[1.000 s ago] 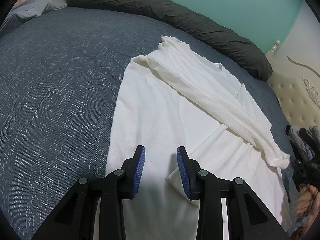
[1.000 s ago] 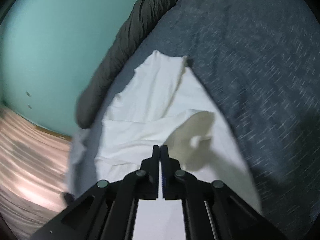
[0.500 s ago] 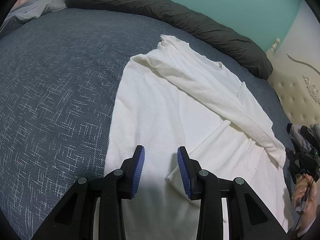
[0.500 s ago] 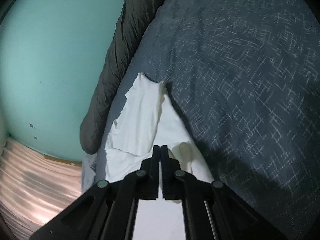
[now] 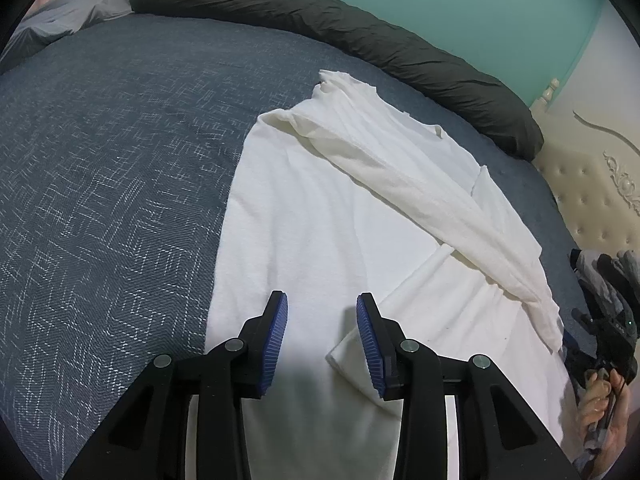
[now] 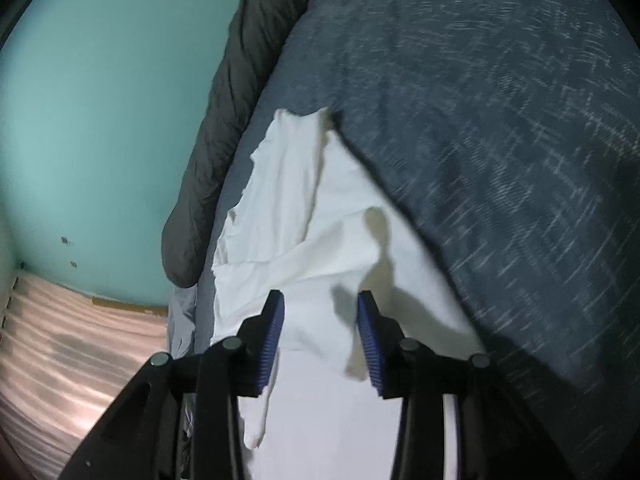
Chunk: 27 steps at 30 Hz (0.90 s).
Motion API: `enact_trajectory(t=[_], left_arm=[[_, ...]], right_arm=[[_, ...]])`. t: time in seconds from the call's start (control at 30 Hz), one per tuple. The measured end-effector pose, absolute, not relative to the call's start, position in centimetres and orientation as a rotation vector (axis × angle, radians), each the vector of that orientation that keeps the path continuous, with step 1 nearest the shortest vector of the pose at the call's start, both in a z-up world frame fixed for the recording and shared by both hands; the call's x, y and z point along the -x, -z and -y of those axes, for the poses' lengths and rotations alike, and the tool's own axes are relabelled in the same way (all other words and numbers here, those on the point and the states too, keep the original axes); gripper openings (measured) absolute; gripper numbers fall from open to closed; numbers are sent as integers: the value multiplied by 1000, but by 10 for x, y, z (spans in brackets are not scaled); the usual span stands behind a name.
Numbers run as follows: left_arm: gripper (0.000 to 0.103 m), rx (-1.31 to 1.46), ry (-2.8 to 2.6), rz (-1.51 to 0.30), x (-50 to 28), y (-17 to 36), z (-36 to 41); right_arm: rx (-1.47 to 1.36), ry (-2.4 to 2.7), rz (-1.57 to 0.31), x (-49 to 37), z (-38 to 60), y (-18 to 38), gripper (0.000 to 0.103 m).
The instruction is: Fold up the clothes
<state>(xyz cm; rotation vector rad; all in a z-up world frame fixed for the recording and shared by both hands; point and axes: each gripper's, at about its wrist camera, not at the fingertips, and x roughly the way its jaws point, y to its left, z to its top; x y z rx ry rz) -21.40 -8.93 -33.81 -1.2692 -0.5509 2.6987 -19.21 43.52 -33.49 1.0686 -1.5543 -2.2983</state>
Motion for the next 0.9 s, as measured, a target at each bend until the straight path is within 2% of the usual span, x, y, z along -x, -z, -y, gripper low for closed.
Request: enact_trajectory(t=[0.23,0.27,0.3,0.33,0.4,0.73,0.9], left_arm=[[40,1271,-2695,547,215,338,87],[40,1271,-2694,547,215,338,87],[41,1270,-2693,548,215,338,87],[41,1269,-2692,549,215,337,87],[41,1266,-2690,557,215,337,88],[41,1237,-2700,637,223,324,105],[41,1276,-2727,607,258,313,117]], right_arm=[[-1173,2324,1485,183,-415,336,38],[-1188,2324,1476,183,-412,339,31],[-1200,2326,1466,183,-410,340,14],[-1202,2338,1451,183,-408,341,7],[-1201,2340,1451,181,-408,340,4],[-1270,2348,1448,170,-409,340,2],[-1278,2328,1444,170,-407,337,2]])
